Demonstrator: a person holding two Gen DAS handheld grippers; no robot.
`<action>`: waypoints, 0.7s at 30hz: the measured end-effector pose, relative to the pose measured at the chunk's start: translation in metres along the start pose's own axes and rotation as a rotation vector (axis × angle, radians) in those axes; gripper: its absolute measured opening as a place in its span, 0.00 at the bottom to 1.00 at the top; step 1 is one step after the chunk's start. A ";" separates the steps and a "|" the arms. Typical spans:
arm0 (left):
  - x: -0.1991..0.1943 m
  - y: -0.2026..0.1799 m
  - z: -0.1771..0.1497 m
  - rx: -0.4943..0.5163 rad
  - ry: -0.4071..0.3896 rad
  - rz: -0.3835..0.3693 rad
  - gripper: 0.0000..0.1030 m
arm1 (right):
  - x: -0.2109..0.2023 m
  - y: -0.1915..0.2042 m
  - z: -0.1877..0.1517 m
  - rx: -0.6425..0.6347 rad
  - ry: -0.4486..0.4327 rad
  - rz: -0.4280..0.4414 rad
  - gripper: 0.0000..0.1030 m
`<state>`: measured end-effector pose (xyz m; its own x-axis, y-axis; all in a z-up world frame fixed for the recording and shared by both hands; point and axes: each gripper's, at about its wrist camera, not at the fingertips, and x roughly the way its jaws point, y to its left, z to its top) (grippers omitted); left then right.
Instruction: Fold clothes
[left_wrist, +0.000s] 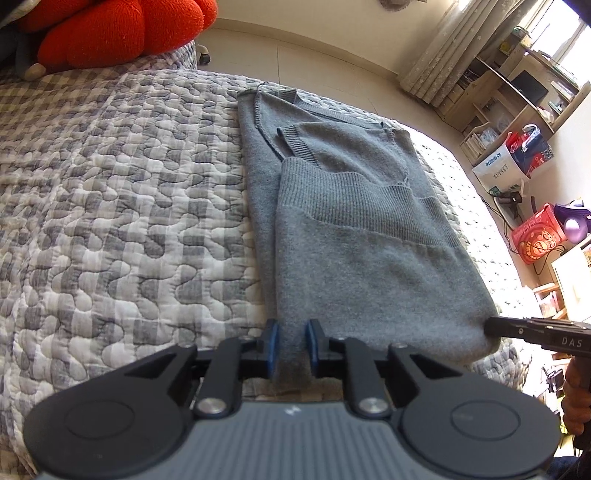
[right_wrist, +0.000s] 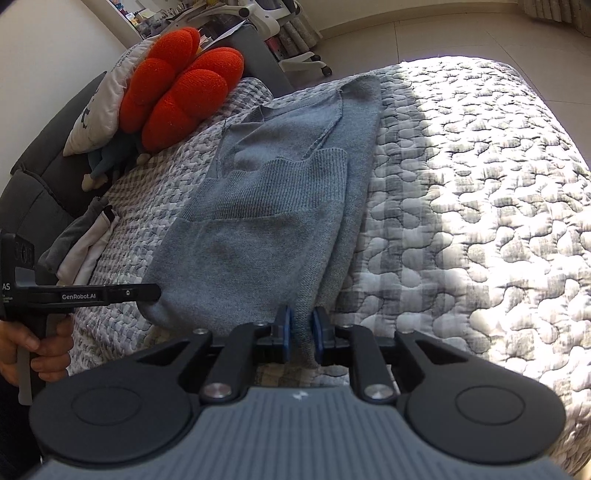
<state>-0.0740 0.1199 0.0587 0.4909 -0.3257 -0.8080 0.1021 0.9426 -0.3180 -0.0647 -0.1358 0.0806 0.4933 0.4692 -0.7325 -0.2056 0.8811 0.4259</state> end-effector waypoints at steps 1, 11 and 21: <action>-0.005 0.004 0.004 -0.014 -0.027 0.008 0.18 | -0.003 0.002 0.000 -0.020 -0.022 -0.025 0.18; 0.003 -0.038 -0.006 0.170 -0.049 -0.080 0.25 | 0.012 0.063 -0.009 -0.305 -0.052 0.060 0.18; 0.019 -0.054 -0.030 0.323 0.012 -0.010 0.28 | 0.035 0.052 -0.019 -0.416 0.084 -0.107 0.12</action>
<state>-0.0962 0.0605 0.0451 0.4781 -0.3339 -0.8124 0.3770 0.9134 -0.1535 -0.0742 -0.0724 0.0675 0.4629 0.3622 -0.8090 -0.4885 0.8659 0.1082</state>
